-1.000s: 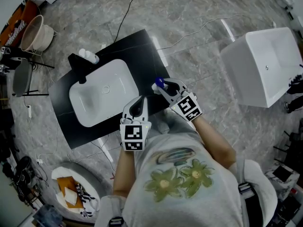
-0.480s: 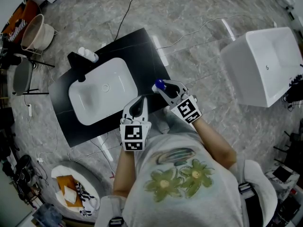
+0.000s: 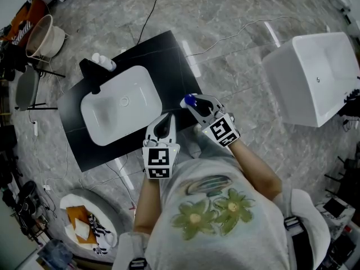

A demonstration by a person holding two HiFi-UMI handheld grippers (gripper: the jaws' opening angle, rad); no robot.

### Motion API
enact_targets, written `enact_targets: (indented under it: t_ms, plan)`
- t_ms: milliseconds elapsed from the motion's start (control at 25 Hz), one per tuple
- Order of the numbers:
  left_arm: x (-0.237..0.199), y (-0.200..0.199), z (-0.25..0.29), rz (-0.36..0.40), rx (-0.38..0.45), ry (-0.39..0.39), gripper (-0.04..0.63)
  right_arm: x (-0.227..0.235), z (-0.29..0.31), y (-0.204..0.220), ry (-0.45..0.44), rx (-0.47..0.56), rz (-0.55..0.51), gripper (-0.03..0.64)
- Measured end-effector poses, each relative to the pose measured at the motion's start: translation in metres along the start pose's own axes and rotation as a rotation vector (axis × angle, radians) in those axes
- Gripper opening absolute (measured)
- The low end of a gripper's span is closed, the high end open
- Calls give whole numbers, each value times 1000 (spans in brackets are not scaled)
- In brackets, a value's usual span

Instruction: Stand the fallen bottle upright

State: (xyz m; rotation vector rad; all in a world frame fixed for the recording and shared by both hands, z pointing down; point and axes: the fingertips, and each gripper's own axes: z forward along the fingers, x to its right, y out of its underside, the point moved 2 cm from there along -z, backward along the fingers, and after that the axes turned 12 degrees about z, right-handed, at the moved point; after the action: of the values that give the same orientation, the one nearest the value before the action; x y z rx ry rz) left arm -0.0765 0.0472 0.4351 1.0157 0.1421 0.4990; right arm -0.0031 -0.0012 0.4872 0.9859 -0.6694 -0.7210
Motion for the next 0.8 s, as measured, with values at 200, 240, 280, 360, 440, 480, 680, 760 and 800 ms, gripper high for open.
enact_targets:
  t_ms: [200,240,280,360,440,480,680,760,800]
  plan:
    - [3,4,-1,-5,-5,-6,18,1,1,2,5,-4,4,101]
    - [4,4,-2,-6,-5,-7,18,1,0,2,5,-5,5,101]
    - [6,4,-3,-7,-5,-9,18,0,-2,1,4,-5,4,101]
    - [8,4,-6,-10,-7,-11,18,-2,-4,2,1,-7,2,101]
    - [10,6,-8,-13,-10,-12,18,-5,-5,5,-1,-11,4,101]
    - [10,7,-8,-13,-12,-13,18,-5,-5,6,-1,-11,7,101]
    - [15,12,-8,-20,-19,-16,18,-6,-10,11,0,-15,22,101]
    - [18,12,-8,-24,-18,-18,18,-4,-14,12,3,-17,32,101]
    - [20,11,-7,-24,-17,-19,18,-3,-17,12,4,-17,40,101]
